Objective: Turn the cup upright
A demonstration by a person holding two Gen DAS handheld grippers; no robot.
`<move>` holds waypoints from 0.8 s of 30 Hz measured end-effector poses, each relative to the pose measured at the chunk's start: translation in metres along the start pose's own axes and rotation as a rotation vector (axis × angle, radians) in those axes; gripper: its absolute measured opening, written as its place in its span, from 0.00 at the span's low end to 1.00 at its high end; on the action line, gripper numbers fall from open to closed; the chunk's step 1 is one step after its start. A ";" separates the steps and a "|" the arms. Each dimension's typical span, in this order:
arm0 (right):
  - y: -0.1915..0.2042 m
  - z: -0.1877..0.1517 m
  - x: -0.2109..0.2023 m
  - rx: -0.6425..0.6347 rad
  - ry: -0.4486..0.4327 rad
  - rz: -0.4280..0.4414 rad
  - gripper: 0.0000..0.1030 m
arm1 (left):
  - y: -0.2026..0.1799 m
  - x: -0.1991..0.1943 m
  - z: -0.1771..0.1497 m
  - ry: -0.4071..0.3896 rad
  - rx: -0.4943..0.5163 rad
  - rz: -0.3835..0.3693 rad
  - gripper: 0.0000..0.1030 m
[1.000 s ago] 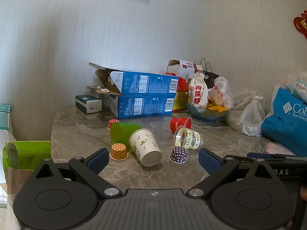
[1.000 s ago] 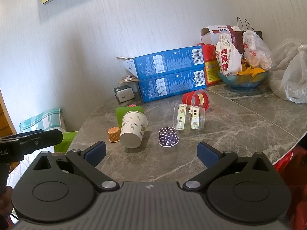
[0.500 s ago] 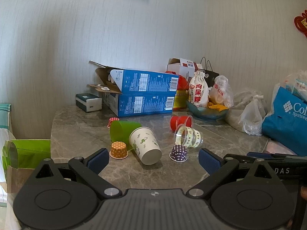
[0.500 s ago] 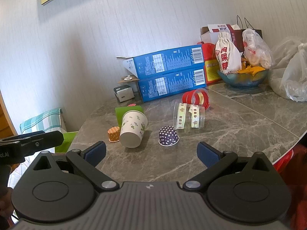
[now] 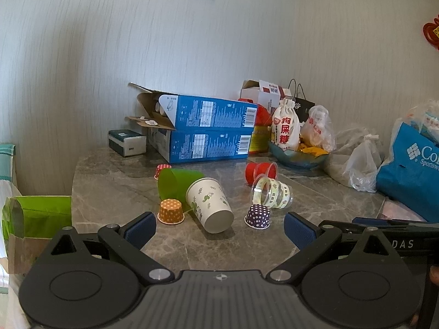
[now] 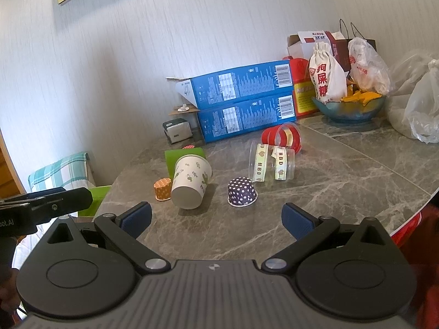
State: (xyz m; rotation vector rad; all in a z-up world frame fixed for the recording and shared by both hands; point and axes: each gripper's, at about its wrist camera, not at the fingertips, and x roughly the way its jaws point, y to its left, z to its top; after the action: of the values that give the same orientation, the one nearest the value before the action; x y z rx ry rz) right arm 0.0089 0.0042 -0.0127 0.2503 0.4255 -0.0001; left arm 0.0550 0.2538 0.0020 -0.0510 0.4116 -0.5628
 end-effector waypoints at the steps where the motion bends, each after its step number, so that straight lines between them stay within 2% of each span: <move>1: 0.000 0.000 0.002 0.000 0.003 0.000 0.99 | 0.001 0.002 0.000 0.003 -0.003 0.000 0.98; 9: 0.003 0.010 0.021 -0.022 0.033 0.032 0.99 | 0.012 0.021 -0.001 0.018 -0.009 0.000 0.98; 14: 0.012 0.046 0.045 -0.160 0.050 0.100 0.99 | 0.024 0.035 0.007 0.027 -0.028 -0.015 0.98; 19: 0.035 0.095 0.088 -0.427 0.105 0.194 0.99 | 0.033 0.048 0.014 0.037 -0.019 -0.005 0.98; 21: 0.049 0.112 0.115 -0.611 0.147 0.207 0.98 | 0.037 0.051 0.015 0.039 -0.016 0.012 0.98; 24: 0.058 0.133 0.156 -0.819 0.229 0.248 0.90 | 0.046 0.057 0.016 0.054 -0.030 0.033 0.98</move>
State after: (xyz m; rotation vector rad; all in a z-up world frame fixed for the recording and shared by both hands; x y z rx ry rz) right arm 0.2084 0.0366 0.0547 -0.5110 0.5853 0.4413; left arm 0.1283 0.2614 -0.0111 -0.0576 0.4726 -0.5263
